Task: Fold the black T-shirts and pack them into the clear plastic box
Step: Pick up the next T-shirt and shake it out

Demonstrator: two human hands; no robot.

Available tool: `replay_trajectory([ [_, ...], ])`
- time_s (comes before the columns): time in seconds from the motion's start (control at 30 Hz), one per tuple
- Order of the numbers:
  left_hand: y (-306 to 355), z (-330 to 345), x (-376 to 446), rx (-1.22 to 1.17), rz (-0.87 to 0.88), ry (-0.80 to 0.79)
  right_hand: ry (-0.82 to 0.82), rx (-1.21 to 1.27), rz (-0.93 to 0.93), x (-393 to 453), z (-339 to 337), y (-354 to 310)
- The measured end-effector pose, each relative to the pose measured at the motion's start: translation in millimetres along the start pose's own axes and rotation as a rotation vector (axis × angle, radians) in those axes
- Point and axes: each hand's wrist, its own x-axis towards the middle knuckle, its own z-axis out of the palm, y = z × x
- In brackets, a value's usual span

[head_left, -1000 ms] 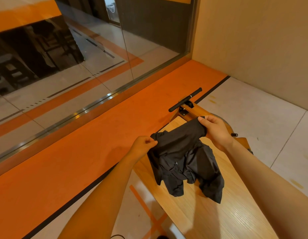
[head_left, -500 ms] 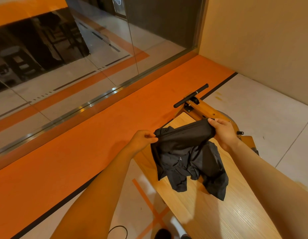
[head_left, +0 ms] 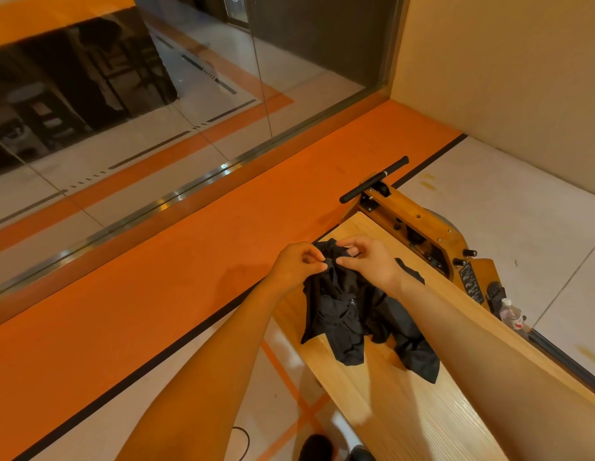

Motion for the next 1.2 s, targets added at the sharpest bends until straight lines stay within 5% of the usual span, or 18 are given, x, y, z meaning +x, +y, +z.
replay_trajectory([
  [0.27, -0.4, -1.5, 0.8, 0.026, 0.034, -0.003, -0.204, -0.015, 0.017, 2.2, 11.9, 0.7],
  [0.6, -19.4, 19.7, 0.1, 0.188, -0.073, 0.025, -0.016, 0.094, 0.072, 6.0, 12.3, -11.9],
  [0.93, -48.1, 59.7, -11.7, 0.172, -0.168, 0.056, 0.156, 0.417, 0.158, 17.7, 3.5, -23.6],
  [1.2, -68.1, 56.2, -18.5, 0.018, -0.200, 0.043, 0.311, 0.353, 0.178, 27.6, -16.7, -10.0],
])
